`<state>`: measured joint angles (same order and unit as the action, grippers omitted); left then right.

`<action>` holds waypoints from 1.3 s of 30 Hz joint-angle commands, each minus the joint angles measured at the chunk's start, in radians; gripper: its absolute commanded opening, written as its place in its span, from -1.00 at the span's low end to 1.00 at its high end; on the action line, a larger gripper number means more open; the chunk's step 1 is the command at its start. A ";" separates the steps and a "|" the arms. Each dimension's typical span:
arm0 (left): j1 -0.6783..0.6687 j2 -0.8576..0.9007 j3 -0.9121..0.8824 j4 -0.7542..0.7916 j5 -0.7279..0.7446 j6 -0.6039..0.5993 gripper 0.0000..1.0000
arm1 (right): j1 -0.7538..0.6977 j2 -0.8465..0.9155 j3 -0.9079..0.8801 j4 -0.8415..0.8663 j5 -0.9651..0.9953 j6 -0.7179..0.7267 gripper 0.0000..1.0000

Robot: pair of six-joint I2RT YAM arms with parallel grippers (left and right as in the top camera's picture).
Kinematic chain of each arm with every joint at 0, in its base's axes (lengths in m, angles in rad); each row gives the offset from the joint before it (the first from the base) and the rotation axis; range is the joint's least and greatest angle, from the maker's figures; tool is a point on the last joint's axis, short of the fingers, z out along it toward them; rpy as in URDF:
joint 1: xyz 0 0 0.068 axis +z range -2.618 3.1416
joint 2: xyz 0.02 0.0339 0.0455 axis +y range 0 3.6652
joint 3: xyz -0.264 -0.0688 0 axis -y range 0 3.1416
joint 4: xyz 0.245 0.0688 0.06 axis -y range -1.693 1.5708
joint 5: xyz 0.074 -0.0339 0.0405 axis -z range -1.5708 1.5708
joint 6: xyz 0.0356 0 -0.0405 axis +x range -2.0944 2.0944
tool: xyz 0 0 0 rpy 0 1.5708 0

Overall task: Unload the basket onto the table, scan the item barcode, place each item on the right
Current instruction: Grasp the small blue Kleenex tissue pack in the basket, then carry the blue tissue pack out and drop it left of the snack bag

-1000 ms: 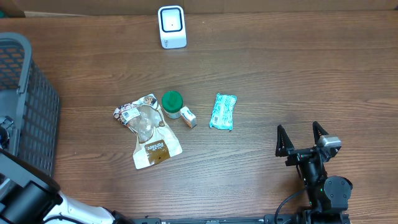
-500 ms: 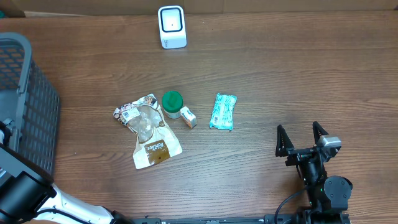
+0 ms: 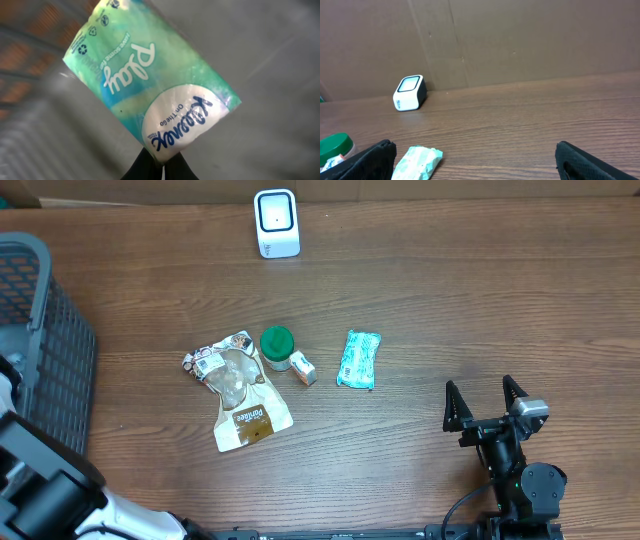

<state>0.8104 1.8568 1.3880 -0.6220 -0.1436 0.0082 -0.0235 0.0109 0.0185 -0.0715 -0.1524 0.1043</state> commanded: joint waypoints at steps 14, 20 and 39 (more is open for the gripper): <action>-0.209 -0.625 0.036 -0.042 0.013 -0.240 -0.92 | 0.006 -0.008 -0.011 0.005 0.005 0.000 1.00; -0.433 -0.763 0.036 -0.209 0.014 -0.327 -0.92 | 0.006 -0.008 -0.011 0.005 0.005 0.000 1.00; -0.975 -0.563 -0.096 -0.454 0.109 -0.413 -0.07 | 0.006 -0.008 -0.011 0.005 0.005 0.000 1.00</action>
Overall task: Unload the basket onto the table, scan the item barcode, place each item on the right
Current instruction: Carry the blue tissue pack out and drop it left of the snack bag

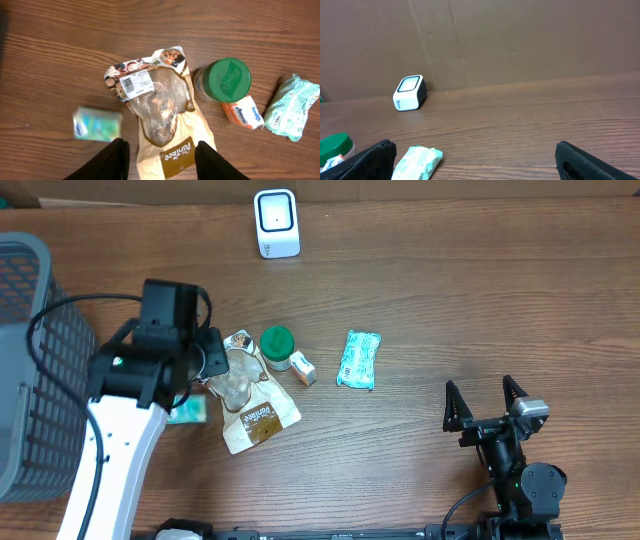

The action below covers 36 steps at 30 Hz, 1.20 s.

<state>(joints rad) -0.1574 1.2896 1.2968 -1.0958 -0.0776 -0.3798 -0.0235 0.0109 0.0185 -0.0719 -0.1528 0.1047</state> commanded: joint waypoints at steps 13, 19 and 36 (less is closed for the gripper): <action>0.047 -0.035 0.108 -0.012 0.082 0.210 0.66 | 0.006 -0.008 -0.011 0.005 0.005 0.000 1.00; 0.205 -0.029 0.164 -0.082 0.129 0.288 0.73 | 0.006 -0.008 -0.011 0.005 0.005 0.000 1.00; 0.588 0.000 0.164 -0.054 0.093 0.279 0.99 | 0.006 -0.008 -0.011 0.005 0.005 0.000 1.00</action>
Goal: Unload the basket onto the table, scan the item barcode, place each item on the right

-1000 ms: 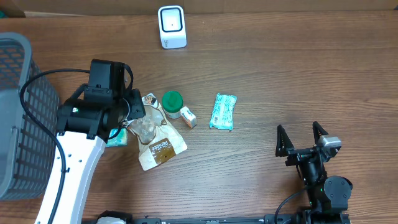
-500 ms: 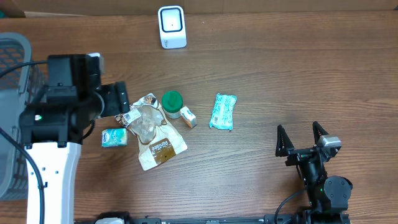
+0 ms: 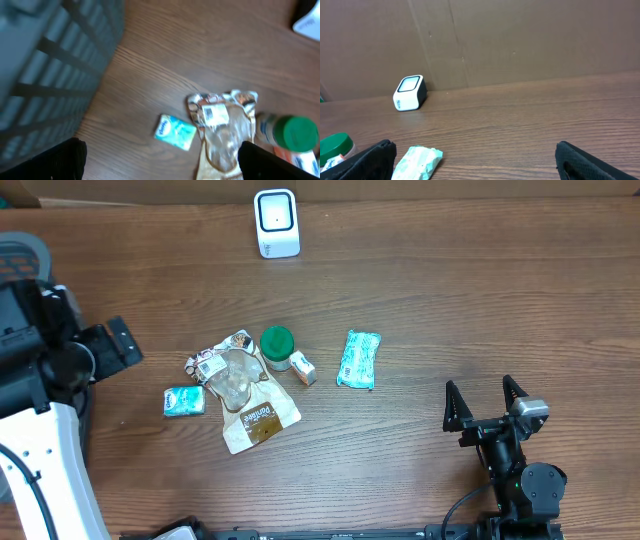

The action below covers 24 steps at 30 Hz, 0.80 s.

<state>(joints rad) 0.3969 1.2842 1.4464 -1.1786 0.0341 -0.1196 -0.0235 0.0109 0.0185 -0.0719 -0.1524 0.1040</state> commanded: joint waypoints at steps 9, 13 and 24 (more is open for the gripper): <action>0.099 0.047 0.014 0.060 -0.019 0.018 0.99 | 0.006 -0.008 -0.011 0.005 0.005 0.001 1.00; 0.103 0.091 0.014 0.056 -0.019 0.002 0.99 | 0.006 -0.008 -0.011 0.005 0.005 0.001 1.00; 0.126 0.096 0.014 0.060 0.010 -0.011 0.99 | 0.006 -0.008 -0.011 0.005 0.005 0.001 1.00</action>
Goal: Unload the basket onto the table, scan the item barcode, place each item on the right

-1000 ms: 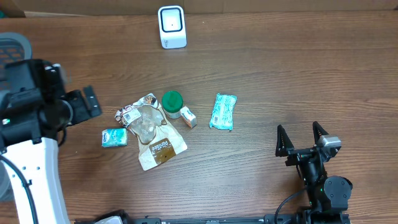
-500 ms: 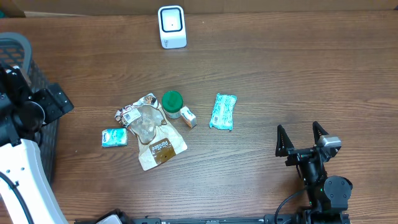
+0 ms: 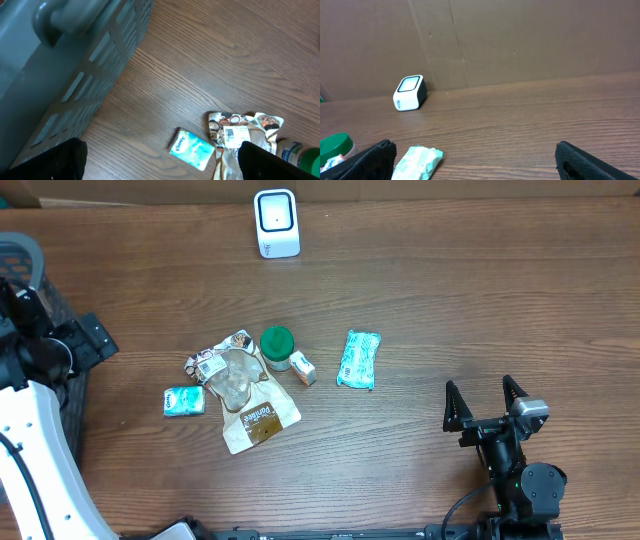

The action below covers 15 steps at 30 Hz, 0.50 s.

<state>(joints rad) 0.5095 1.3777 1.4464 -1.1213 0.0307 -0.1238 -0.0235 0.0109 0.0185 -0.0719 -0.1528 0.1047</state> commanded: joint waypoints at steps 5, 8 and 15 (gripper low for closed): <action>0.013 0.002 0.014 0.011 0.173 0.103 1.00 | 0.006 -0.008 -0.011 0.005 0.005 0.000 1.00; 0.013 0.002 0.014 0.009 0.172 0.102 0.99 | 0.006 -0.008 -0.011 0.005 0.005 0.000 1.00; 0.014 0.002 0.014 0.008 0.172 0.102 0.99 | 0.006 -0.008 -0.011 0.005 0.005 0.000 1.00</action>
<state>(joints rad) 0.5152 1.3777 1.4464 -1.1141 0.1841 -0.0479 -0.0235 0.0109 0.0185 -0.0715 -0.1524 0.1040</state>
